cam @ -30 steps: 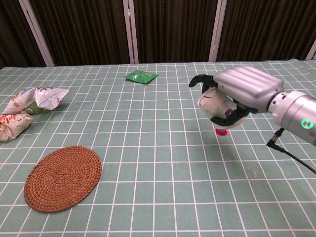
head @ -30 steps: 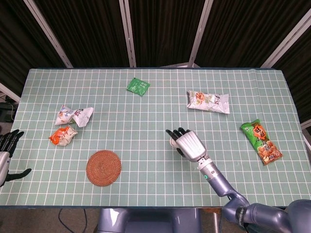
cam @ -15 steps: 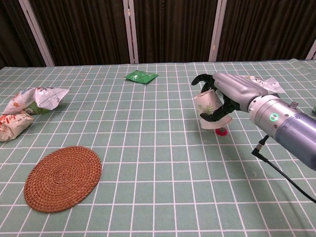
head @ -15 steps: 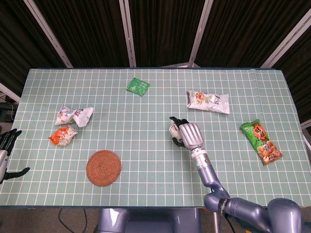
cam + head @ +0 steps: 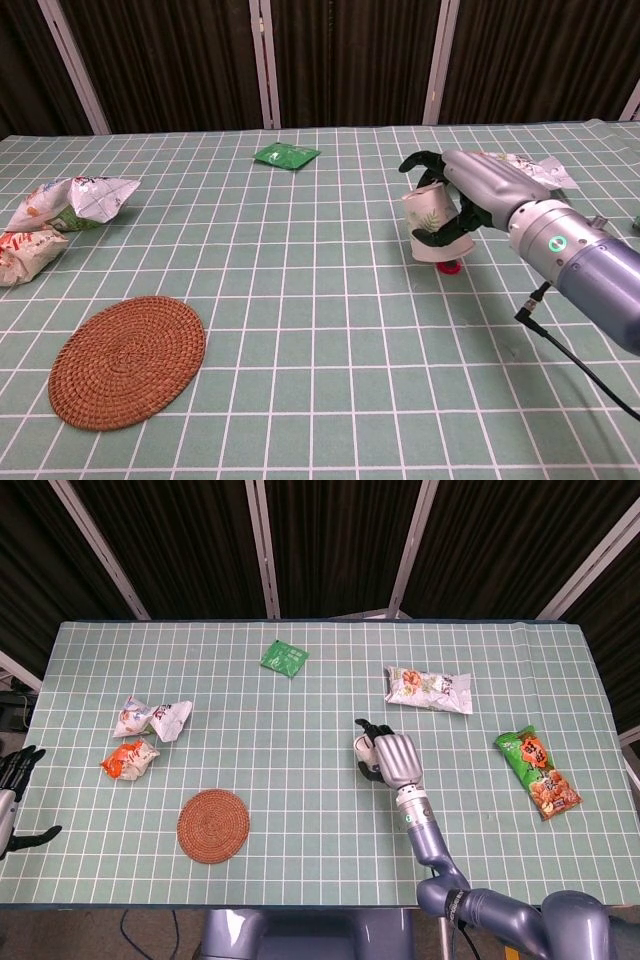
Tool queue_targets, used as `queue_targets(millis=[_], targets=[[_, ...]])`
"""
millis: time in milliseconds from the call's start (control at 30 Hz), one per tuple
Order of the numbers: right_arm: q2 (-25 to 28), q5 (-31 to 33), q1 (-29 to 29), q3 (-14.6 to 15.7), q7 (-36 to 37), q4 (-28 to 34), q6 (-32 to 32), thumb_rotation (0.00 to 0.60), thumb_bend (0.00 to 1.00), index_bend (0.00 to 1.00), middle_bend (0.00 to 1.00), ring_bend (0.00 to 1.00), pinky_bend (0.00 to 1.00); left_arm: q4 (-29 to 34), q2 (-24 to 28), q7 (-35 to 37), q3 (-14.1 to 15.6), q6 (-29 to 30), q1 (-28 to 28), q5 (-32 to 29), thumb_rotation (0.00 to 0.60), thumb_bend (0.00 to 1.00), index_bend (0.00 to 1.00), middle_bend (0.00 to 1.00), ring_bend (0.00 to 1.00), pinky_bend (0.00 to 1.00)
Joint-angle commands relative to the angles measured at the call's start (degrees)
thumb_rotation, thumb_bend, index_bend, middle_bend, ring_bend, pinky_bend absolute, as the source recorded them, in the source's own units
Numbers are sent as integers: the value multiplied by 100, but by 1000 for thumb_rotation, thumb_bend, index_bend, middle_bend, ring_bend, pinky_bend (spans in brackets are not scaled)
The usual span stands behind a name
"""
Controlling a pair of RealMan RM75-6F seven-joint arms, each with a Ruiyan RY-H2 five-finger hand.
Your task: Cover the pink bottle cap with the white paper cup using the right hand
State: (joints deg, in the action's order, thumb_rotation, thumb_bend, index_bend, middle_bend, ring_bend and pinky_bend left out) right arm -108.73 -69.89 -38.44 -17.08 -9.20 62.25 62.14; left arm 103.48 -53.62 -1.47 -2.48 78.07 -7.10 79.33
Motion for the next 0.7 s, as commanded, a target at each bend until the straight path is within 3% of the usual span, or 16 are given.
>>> queue_targets(millis=[33,400,700], targets=[[-2,-20,6,35,73,-51,-26,600,279,170,388,246,558,5,-6,-31,5,-2,-3,2,600,0,0,0,0,0],[315,-70,118,211,374,273,-234,600,94,1,60,4,198,49,-24,-138,27,18,4,18,600,0,0,0,0,0],[691,-194,339,330,327,939,35,600,45,0,0,0,52,100,37,-30,56,98,44,139,600,0,0,0,0,0]])
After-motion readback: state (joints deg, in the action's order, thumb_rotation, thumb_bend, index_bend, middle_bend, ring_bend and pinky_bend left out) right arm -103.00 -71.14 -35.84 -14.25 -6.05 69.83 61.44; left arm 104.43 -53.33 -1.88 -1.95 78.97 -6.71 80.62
